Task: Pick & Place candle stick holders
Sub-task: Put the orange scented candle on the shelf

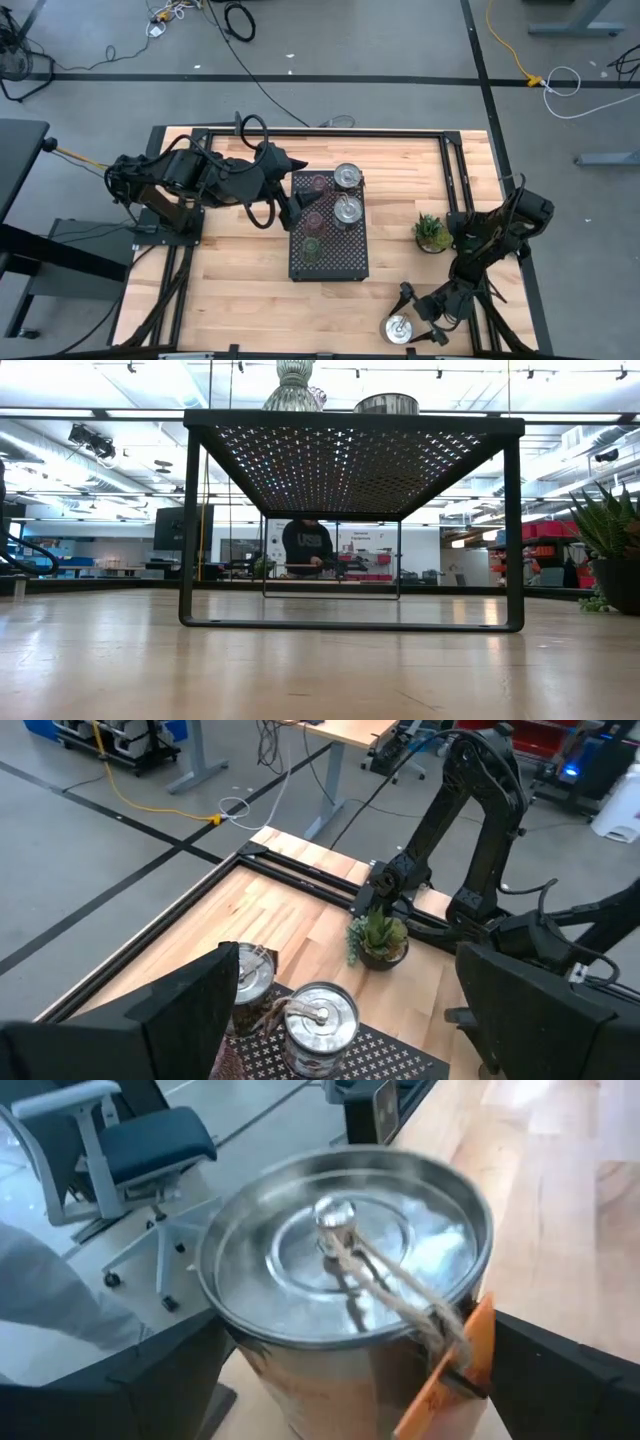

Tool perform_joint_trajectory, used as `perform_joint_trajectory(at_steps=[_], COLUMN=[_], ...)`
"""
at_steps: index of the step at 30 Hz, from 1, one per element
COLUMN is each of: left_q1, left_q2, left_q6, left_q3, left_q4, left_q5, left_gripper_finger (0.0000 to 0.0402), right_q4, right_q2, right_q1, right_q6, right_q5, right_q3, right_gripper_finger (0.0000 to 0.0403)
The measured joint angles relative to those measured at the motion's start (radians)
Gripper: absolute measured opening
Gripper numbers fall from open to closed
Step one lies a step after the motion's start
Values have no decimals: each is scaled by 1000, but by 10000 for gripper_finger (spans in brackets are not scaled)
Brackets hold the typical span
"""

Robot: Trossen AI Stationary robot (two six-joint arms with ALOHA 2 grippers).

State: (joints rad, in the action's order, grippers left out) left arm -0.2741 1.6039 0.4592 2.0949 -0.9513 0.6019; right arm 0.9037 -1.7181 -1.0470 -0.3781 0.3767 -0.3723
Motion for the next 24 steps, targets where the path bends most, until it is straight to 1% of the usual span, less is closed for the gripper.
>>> perform_joint_trajectory(at_steps=[9,14,18,24], left_q1=[0,0,0,0], left_q2=[0,0,0,0], left_q6=[-1,0,-1,-10], left_q3=[0,0,0,0], left_q4=[0,1,1,0], left_q5=[-13,-16,-35,-35], left_gripper_finger=[374,374,374,374], right_q4=[-2,-2,-2,-24], right_q2=[-90,-96,-96,-96], right_q1=[13,16,16,16], right_q6=[2,17,-39,-110], right_q5=[-3,-3,-2,95], right_q3=[-55,-85,-101,-102], right_gripper_finger=[400,400,400,400])
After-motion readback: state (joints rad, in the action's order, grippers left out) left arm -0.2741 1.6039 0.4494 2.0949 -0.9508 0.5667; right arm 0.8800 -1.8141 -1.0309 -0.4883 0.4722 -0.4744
